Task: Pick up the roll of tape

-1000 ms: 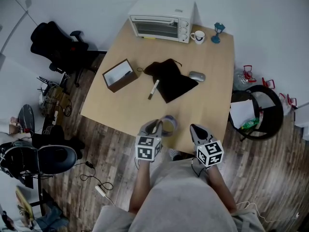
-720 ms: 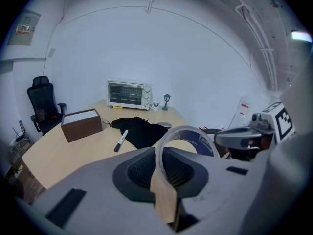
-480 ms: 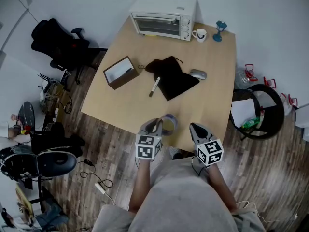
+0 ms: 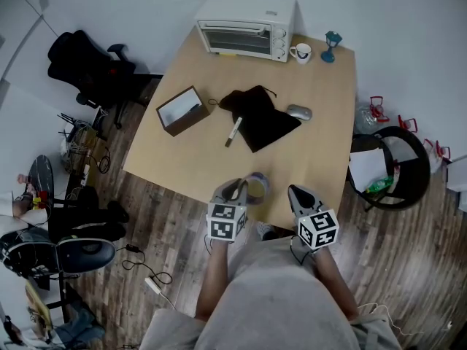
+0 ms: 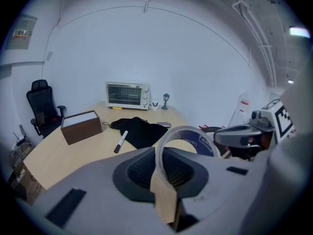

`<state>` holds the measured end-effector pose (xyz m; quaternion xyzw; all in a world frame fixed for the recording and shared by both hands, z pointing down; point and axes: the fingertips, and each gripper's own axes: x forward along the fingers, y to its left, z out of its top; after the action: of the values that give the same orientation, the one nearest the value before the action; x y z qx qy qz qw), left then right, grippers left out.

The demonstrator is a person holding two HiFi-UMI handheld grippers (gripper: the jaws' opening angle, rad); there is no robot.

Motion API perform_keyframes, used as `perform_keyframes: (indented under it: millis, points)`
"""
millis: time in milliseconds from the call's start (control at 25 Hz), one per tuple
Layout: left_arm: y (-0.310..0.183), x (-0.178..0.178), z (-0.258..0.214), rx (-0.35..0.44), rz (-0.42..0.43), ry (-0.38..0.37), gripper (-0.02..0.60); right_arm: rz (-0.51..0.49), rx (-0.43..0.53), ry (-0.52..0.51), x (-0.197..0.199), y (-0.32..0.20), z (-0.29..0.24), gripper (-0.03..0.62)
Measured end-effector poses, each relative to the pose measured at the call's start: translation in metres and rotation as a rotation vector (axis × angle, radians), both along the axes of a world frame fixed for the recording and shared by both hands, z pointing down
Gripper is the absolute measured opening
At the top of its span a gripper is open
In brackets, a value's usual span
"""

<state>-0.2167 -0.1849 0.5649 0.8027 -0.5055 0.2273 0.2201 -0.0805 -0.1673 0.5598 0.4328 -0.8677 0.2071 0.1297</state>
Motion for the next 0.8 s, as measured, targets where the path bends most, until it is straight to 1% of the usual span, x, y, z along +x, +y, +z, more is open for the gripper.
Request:
perform_keyframes:
  millis: [800]
  points:
    - [0.0028, -0.0016, 0.0008, -0.001, -0.008, 0.002, 0.041, -0.007, 0.004, 0.011, -0.0004, 0.0028, -0.0006, 0.005]
